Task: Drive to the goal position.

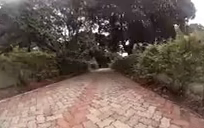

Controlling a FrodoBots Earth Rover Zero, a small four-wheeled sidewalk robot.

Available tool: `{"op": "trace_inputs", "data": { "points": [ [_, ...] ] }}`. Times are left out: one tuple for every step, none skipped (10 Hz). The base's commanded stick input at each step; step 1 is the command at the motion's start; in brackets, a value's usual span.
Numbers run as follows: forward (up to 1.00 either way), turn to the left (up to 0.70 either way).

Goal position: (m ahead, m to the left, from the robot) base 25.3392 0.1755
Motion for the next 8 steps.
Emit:
{"op": "trace_inputs", "data": {
  "points": [
    [0.7, 0.0],
    [0.7, 0.0],
    [0.7, 0.0],
    [0.7, 0.0],
    [0.7, 0.0],
    [0.7, 0.0],
    [0.7, 0.0],
    [0.7, 0.0]
  ]
}}
